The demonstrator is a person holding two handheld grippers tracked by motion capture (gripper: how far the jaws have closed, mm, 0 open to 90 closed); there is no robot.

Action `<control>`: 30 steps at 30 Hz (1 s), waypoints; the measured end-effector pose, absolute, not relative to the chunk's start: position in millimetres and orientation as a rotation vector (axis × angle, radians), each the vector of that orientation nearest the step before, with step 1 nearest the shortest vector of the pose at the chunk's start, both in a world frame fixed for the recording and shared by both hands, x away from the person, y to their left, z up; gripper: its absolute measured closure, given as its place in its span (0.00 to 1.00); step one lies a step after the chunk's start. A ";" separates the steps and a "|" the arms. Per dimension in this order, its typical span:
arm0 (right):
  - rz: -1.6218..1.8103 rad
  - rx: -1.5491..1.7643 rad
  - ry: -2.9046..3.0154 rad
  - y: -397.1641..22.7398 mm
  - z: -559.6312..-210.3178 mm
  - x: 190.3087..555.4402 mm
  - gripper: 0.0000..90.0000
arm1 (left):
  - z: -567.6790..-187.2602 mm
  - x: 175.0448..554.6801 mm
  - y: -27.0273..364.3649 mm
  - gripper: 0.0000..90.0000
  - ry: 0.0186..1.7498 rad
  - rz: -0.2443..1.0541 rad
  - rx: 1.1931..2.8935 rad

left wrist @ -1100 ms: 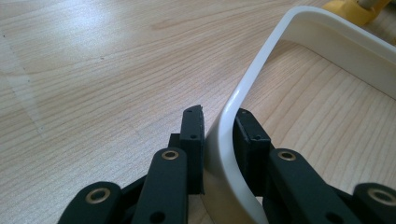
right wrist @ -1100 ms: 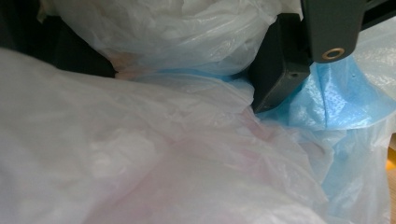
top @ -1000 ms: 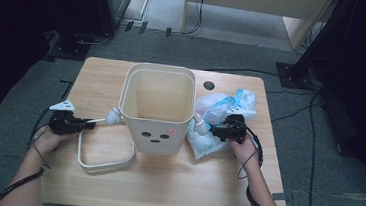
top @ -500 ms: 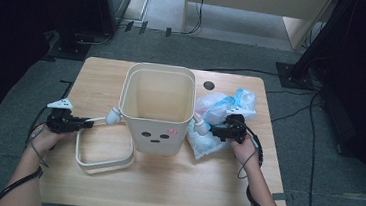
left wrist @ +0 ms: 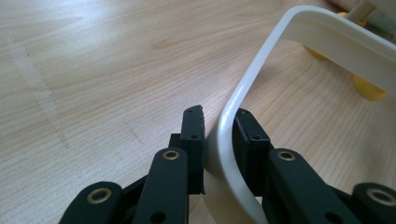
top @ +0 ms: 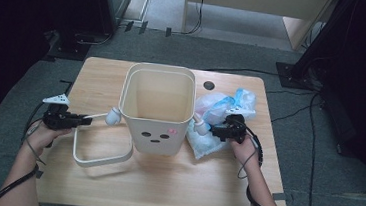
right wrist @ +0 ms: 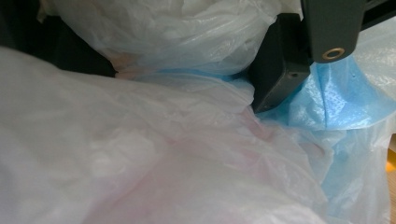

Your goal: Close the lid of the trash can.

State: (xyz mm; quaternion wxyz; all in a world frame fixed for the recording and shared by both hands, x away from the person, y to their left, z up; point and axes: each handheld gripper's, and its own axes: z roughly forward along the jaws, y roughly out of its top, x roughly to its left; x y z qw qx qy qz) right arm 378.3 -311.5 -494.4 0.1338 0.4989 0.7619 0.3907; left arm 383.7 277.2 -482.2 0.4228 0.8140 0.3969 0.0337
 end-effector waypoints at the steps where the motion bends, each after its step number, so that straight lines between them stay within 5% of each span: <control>1: 1.132 1.444 2.211 -311.4 -494.3 378.3 0.25 | -480.8 383.5 277.2 0.85 0.992 0.082 2.035; 30: 1.144 1.427 2.216 -309.4 -495.5 379.2 0.25 | -449.6 379.8 280.2 0.85 0.959 0.039 2.012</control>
